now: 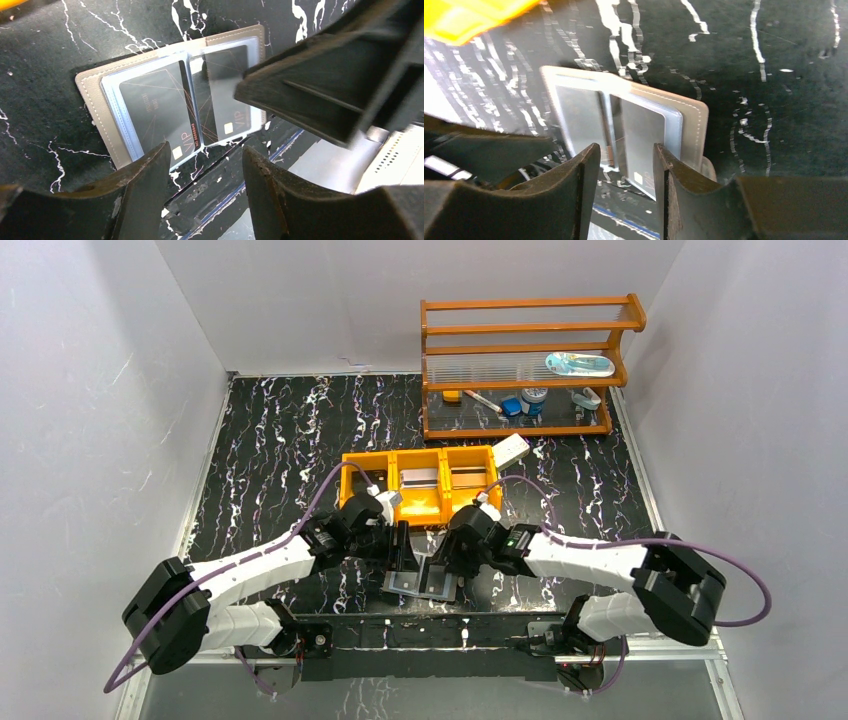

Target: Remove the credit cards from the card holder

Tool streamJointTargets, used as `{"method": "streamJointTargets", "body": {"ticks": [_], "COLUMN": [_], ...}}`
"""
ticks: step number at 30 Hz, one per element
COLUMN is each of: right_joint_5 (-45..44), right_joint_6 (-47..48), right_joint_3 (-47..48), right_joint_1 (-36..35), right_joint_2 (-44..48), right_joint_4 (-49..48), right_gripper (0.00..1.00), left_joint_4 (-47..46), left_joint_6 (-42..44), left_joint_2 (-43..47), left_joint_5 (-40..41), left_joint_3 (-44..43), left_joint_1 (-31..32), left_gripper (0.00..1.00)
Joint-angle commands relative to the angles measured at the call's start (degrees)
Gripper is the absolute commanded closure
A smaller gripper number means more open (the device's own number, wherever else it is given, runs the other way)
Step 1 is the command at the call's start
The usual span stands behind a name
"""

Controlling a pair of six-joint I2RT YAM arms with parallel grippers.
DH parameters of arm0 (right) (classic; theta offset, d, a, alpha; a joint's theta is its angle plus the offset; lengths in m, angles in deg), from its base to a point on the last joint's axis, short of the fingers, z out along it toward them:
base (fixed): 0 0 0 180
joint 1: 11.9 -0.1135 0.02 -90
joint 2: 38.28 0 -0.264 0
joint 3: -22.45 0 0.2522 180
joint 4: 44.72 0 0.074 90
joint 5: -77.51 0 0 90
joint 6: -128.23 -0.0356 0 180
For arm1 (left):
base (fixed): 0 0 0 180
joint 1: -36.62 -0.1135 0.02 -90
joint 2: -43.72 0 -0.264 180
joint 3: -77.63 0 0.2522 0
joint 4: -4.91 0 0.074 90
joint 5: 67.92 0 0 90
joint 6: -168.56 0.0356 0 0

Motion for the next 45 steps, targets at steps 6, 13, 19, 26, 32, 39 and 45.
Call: {"method": "streamJointTargets", "body": {"ticks": [6, 13, 19, 26, 32, 39, 45], "right_joint_5": [3.28, 1.57, 2.45, 5.26, 6.52, 6.78, 6.84], "right_joint_6": [-0.22, -1.47, -2.81, -3.38, -4.05, -4.17, -4.12], "right_joint_3": [-3.59, -4.31, -6.53, -9.06, -10.63, -10.89, -10.8], "right_joint_1": [1.87, 2.19, 2.9, 3.7, 4.42, 4.91, 4.97], "right_joint_2": [-4.64, -3.81, -3.04, -3.3, -3.12, -2.95, -2.99], "right_joint_4": [-2.57, -0.52, -2.49, -6.11, -8.6, -8.41, -7.63], "right_gripper": [0.52, 0.52, 0.52, 0.53, 0.53, 0.53, 0.53], "left_joint_4": [-6.03, -1.79, -4.55, -6.87, -13.27, -13.08, -8.29], "left_joint_6": [0.65, 3.2, 2.11, -0.76, -4.16, -5.04, -4.93], "left_joint_2": [-3.87, -9.09, -13.68, -16.34, -16.19, -14.61, -12.56], "left_joint_5": [-9.49, -6.76, -7.07, -6.11, -9.41, -7.8, -3.41], "left_joint_3": [-1.8, -5.41, -4.41, 0.19, 4.27, 4.75, 2.95], "left_joint_1": [0.13, 0.09, 0.13, 0.04, 0.03, 0.0, 0.0], "left_gripper": [0.46, 0.46, 0.49, 0.54, 0.58, 0.69, 0.83]}}
